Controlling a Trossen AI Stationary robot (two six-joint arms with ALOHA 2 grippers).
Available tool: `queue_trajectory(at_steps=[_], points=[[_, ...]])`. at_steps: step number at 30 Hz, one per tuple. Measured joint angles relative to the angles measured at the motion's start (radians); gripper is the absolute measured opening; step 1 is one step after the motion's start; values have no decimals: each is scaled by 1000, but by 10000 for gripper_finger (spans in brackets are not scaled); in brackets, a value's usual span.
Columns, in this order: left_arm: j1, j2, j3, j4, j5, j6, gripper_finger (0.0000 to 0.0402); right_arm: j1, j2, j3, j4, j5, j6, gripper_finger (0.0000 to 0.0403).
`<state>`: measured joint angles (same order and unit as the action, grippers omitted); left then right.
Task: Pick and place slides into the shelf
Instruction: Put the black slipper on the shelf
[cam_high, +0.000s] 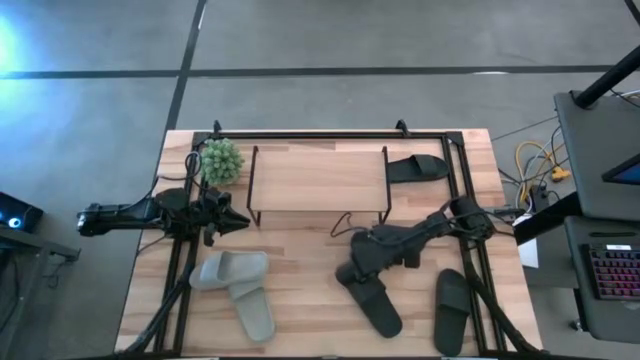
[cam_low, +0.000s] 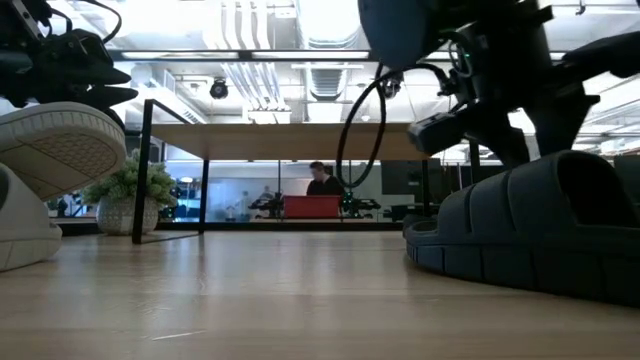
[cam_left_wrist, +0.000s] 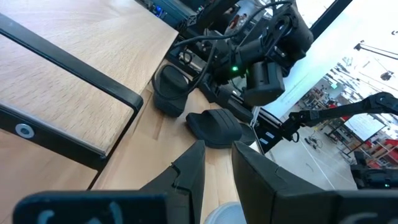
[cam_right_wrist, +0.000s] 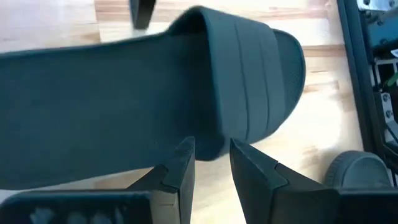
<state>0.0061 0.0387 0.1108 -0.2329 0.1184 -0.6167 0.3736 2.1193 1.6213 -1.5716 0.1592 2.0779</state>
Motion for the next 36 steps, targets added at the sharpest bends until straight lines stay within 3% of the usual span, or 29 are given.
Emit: queue_trajectory(at_steps=[9,19,27,36], points=[[0,-1,0,0,0,-1,66,-1,-1,-10,1,0,34,93],[0,-2,0,0,0,-6,66,-8,-1,-27,1,9,-121,93],[0,-2,0,0,0,-5,66,-6,-1,-95,1,-58,-120,93],[0,-1,0,0,0,-5,66,-5,-1,-123,1,-40,-142,81]])
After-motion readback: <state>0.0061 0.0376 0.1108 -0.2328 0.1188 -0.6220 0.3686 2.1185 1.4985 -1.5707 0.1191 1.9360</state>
